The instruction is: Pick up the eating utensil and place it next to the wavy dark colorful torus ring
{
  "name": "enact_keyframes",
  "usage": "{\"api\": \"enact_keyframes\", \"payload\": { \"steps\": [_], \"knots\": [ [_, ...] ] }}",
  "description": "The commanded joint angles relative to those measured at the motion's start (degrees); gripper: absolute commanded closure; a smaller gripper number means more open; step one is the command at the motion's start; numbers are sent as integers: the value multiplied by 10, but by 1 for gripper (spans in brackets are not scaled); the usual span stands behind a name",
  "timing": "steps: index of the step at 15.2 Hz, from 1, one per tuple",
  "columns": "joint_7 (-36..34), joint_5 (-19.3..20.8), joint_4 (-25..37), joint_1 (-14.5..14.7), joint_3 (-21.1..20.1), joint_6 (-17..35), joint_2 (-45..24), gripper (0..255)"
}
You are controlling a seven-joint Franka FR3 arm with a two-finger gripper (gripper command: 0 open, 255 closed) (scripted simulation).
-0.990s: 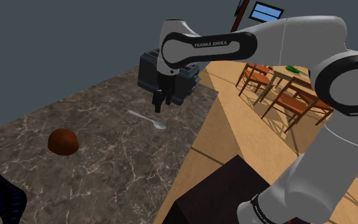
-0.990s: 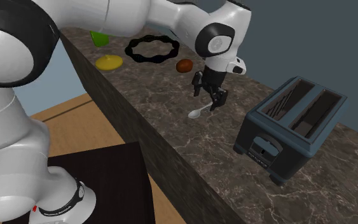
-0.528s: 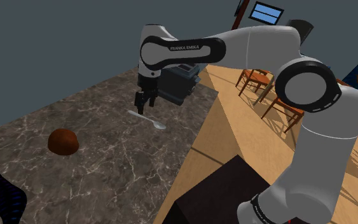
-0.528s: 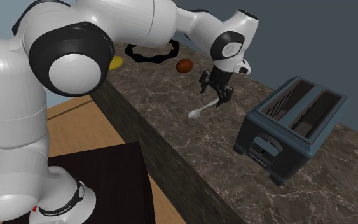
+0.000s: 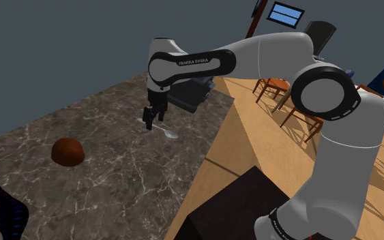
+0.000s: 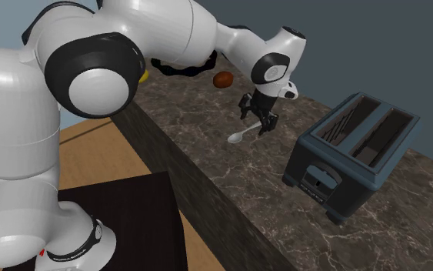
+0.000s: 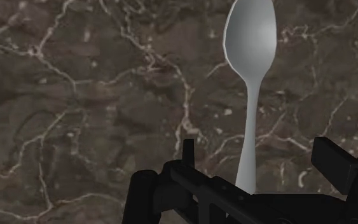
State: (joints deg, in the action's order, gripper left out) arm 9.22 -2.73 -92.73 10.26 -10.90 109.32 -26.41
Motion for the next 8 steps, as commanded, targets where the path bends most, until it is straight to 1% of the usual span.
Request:
{"api": "enact_keyframes", "payload": {
  "steps": [1, 6, 7, 8],
  "knots": [
    [0, 0, -4, 0, 0, 3, 1, 0],
    [0, 0, -4, 0, 0, 3, 1, 0],
    [0, 0, -4, 0, 0, 3, 1, 255],
    [0, 0, -4, 0, 0, 3, 1, 255]
  ]
}}
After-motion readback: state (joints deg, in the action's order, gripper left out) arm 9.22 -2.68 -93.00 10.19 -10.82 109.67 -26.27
